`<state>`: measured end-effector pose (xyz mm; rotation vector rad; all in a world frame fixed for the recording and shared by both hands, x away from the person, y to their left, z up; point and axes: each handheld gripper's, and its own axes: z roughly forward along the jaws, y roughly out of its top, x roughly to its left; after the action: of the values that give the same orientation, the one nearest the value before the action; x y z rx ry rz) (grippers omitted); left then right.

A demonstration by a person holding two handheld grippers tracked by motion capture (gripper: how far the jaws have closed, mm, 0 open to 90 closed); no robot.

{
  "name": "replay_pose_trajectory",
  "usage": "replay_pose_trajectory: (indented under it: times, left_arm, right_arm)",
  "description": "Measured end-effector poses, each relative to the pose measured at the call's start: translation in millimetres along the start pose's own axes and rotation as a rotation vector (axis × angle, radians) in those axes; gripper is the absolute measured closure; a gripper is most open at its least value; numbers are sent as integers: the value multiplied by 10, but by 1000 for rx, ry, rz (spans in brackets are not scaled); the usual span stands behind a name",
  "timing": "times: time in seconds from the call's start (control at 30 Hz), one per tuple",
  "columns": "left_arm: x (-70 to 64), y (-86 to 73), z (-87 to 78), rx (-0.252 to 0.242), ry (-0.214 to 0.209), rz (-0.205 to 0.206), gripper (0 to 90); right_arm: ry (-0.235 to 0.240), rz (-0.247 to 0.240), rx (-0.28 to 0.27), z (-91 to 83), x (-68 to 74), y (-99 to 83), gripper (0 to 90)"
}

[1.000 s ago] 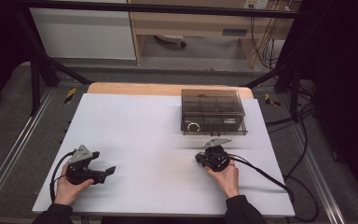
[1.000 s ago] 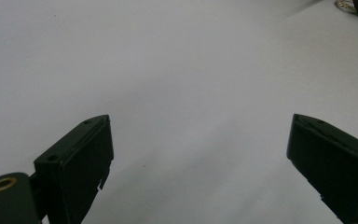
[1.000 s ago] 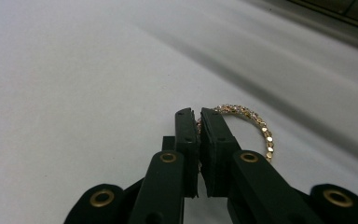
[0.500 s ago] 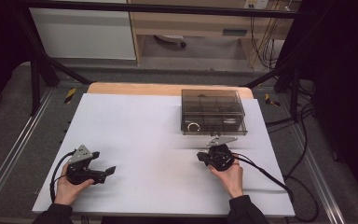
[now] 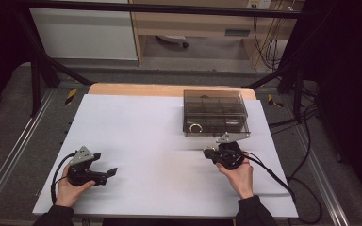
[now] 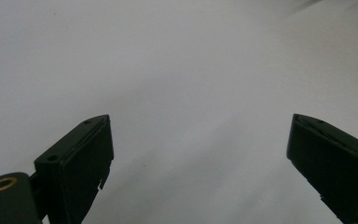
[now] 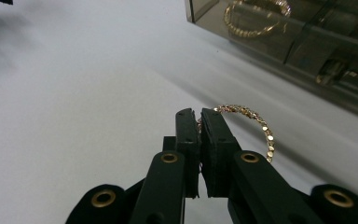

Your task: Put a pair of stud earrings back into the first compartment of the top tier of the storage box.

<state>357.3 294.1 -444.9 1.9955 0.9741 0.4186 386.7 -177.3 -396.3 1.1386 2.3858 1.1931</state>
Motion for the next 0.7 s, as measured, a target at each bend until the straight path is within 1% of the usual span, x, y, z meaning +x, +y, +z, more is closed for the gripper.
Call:
replay_pose_trajectory:
  times: [0.33,0.53,0.7]
  left_arm:
    - [-1,1,-3,-1,0,1,67]
    - [0,0,-3,0,1,1,67]
    - [1,1,-4,0,1,1,67]
  right_arm:
    - [-3,-26,-45,-250,30,233,868]
    - [-11,-30,-60,-319,27,344,868]
    - [-21,-29,-74,-341,17,430,868]
